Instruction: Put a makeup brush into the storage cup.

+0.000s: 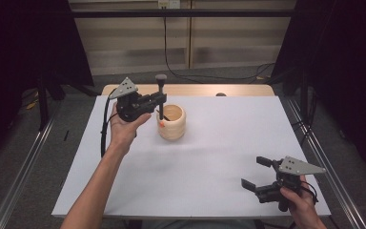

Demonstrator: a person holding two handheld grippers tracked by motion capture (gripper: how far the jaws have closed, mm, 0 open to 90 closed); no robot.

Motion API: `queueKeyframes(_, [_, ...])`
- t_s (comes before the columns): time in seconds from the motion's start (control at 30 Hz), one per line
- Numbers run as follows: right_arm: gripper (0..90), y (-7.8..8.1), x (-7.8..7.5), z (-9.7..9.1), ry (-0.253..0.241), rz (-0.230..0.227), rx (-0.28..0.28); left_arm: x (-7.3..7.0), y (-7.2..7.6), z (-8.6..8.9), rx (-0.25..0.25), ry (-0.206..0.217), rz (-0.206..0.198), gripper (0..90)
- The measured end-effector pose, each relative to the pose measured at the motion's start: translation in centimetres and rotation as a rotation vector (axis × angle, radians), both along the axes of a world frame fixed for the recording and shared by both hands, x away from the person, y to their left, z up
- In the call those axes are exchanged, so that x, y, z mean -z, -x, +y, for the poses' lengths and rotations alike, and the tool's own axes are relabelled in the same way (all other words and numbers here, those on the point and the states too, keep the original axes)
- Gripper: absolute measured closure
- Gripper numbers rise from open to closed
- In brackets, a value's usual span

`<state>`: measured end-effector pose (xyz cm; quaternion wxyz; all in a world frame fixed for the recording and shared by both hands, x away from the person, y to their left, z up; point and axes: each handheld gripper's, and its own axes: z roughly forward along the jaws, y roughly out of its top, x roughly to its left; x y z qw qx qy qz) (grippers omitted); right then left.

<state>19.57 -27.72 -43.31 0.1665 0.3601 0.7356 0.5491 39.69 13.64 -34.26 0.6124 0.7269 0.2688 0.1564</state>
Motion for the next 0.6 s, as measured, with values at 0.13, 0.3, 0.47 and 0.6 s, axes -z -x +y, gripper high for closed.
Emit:
queueKeyframes(0.13, [0.5, 0.0, 0.0, 0.0, -0.001, -0.001, 0.0, 0.3, -0.4, -0.5, -0.012, -0.001, -0.003, 78.3])
queueKeyframes(0.3, [0.5, 0.0, 0.1, 0.0, 0.004, -0.003, 0.003, 0.6, -1.1, -0.9, -0.02, -0.019, -0.011, 78.3])
queueKeyframes(0.47, [0.6, 0.0, 0.0, -0.1, -0.001, -0.008, 0.003, 1.3, -1.6, -1.2, -0.025, -0.034, -0.007, 78.3])
queueKeyframes(0.6, [0.5, 0.0, 0.0, 0.0, -0.002, -0.012, 0.002, 1.8, -2.1, -1.5, -0.032, -0.019, 0.0, 78.3])
